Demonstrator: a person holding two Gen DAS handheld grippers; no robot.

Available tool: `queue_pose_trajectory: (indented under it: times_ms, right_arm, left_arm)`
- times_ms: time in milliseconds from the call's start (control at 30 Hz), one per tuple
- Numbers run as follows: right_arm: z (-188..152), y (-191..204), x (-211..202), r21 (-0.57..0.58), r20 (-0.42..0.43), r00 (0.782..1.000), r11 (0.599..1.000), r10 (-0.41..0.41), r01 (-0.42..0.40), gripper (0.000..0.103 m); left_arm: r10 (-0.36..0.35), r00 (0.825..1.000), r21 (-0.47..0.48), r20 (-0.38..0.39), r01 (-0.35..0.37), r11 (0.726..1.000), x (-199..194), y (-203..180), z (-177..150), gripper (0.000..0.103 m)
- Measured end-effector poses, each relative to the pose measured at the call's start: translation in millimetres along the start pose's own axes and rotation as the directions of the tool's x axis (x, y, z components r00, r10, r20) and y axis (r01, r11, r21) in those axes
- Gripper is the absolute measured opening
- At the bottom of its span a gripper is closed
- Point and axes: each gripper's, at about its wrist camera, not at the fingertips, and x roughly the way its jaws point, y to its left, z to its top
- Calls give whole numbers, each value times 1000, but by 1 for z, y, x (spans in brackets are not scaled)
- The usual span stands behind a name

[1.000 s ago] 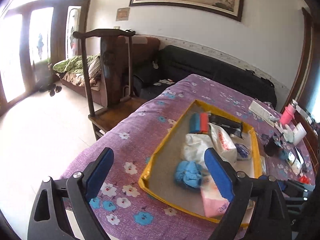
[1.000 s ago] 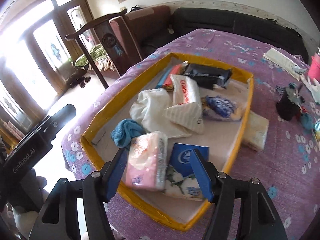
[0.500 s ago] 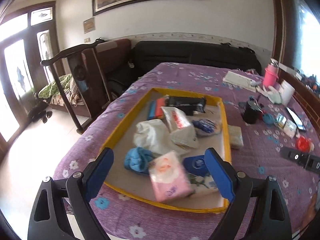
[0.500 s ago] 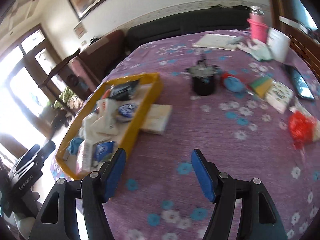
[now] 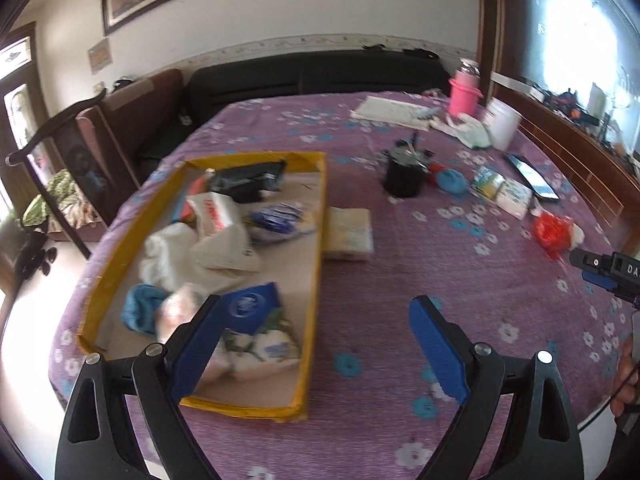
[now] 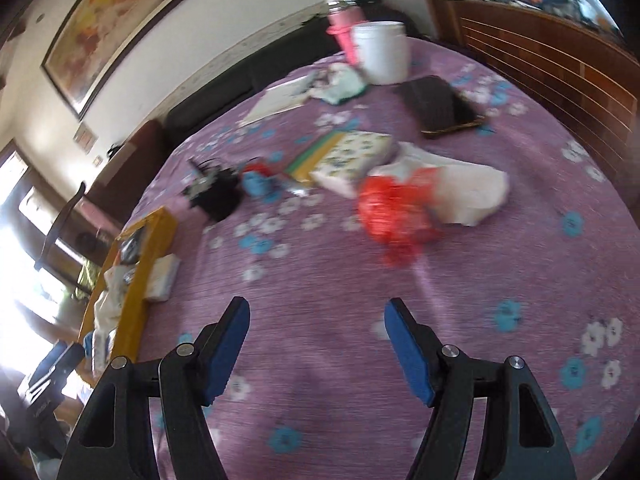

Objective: Organize soft objects
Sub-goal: 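Move both tools back from the box over the table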

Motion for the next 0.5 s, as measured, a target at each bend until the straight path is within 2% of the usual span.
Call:
queue_pose_trajectory:
  times_ms: [200,400,500]
  right_arm:
    - [1,-34,-1,62,1,999,997,-37,36,74]
    - [-2,-31,10,52,-22,999,998,-26,27,74]
    - [-5,-20,17,25,-38,999,1000,-14,15,74]
  left_arm:
    - [-129,988,50,-87,134,990,21,-39,-13,92]
    - [-152,975,80,-163,167,983,44,-61,-31,92]
    - [-152,973,84,-172,168,982,51,-62,-38,92]
